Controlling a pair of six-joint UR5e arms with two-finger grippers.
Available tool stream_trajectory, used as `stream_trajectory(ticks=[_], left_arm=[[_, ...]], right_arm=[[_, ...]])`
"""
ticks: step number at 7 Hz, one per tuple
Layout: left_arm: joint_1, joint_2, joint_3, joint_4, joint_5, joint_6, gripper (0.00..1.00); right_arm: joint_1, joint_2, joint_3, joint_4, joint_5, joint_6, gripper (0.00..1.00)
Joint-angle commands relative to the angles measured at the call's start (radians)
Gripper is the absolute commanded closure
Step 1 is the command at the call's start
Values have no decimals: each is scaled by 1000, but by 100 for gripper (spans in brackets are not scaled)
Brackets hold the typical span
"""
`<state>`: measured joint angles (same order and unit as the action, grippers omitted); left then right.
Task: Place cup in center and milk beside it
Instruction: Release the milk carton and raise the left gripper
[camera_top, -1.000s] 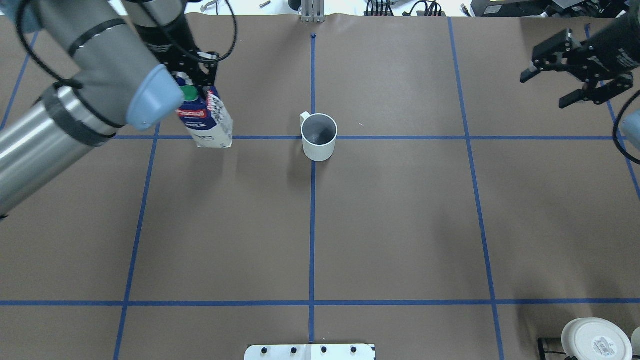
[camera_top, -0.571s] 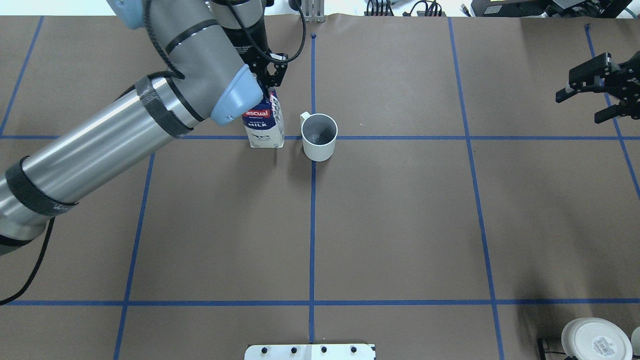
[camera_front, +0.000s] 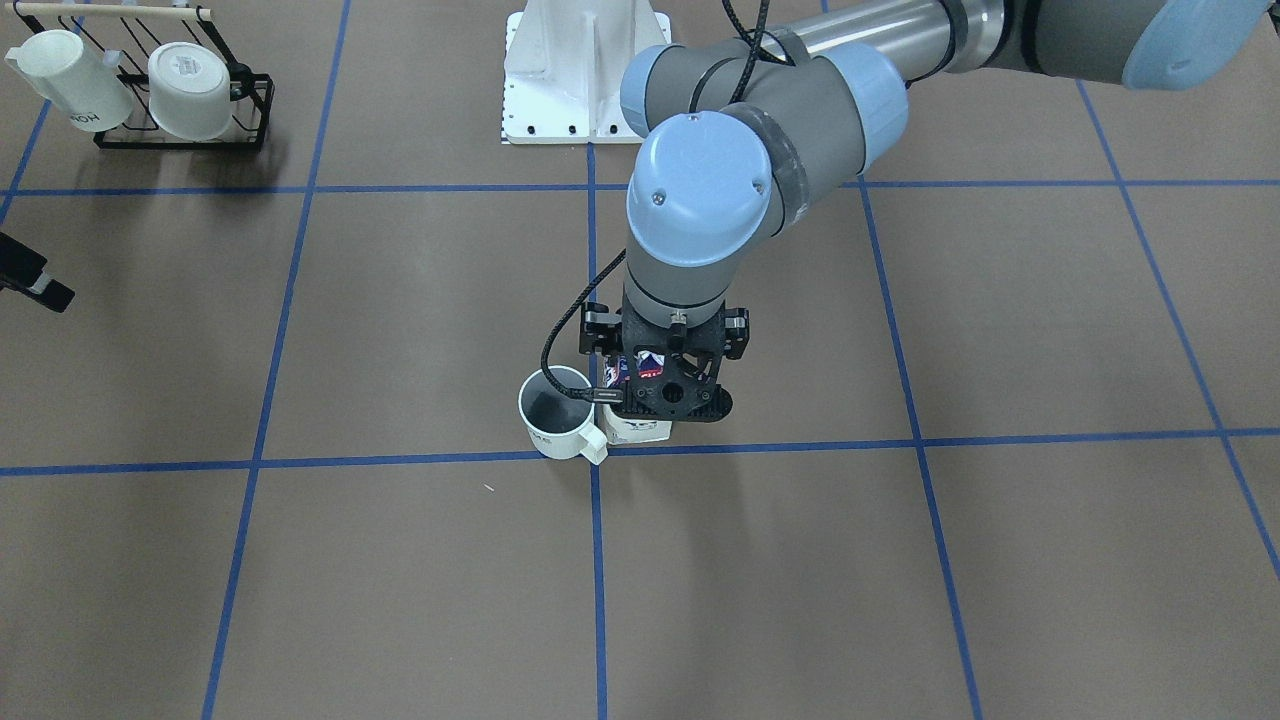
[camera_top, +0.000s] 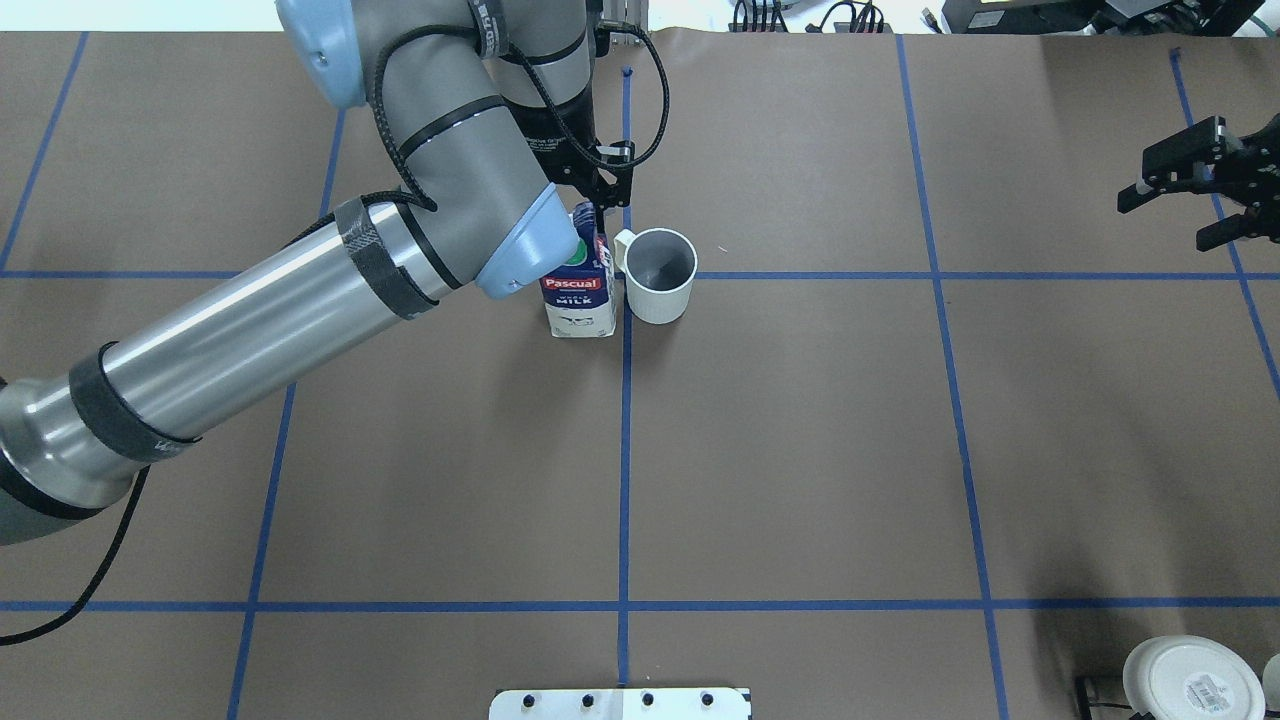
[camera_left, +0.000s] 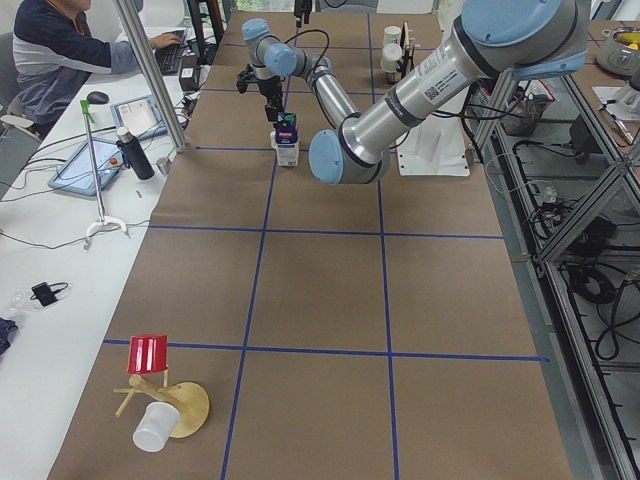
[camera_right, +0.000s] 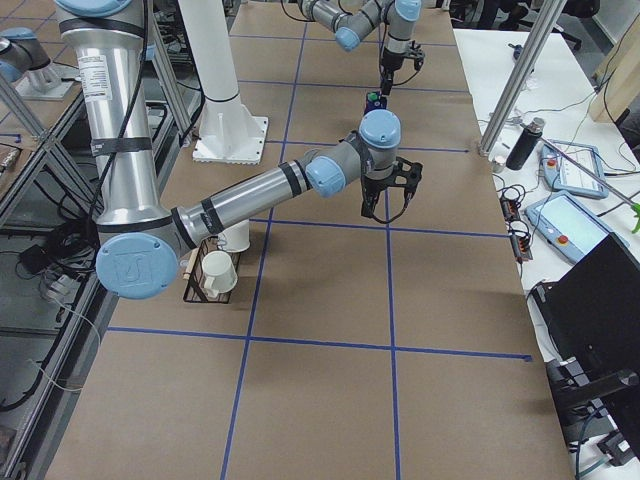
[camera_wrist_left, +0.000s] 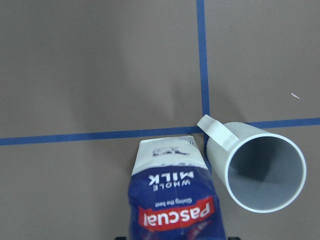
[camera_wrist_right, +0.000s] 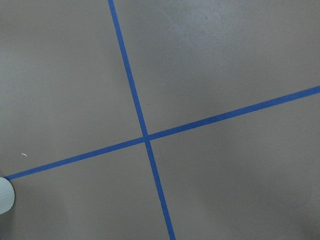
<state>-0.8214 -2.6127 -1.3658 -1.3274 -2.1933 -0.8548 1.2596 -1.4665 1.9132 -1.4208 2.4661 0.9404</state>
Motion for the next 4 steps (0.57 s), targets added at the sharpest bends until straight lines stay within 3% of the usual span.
stream_trajectory(ticks=[1,3,4], left_arm=[[-85,198,-300,54,-3,11,2],[-229,502,-552,53,-8,286,2],[-319,593,-570,47,-9,432,2]], right_arm=[[15,-8,-2,0,-7,-6,0],[104,-108,-16,0,-31,-276,0],[156,-160,-32,-1,-76,-436,0]])
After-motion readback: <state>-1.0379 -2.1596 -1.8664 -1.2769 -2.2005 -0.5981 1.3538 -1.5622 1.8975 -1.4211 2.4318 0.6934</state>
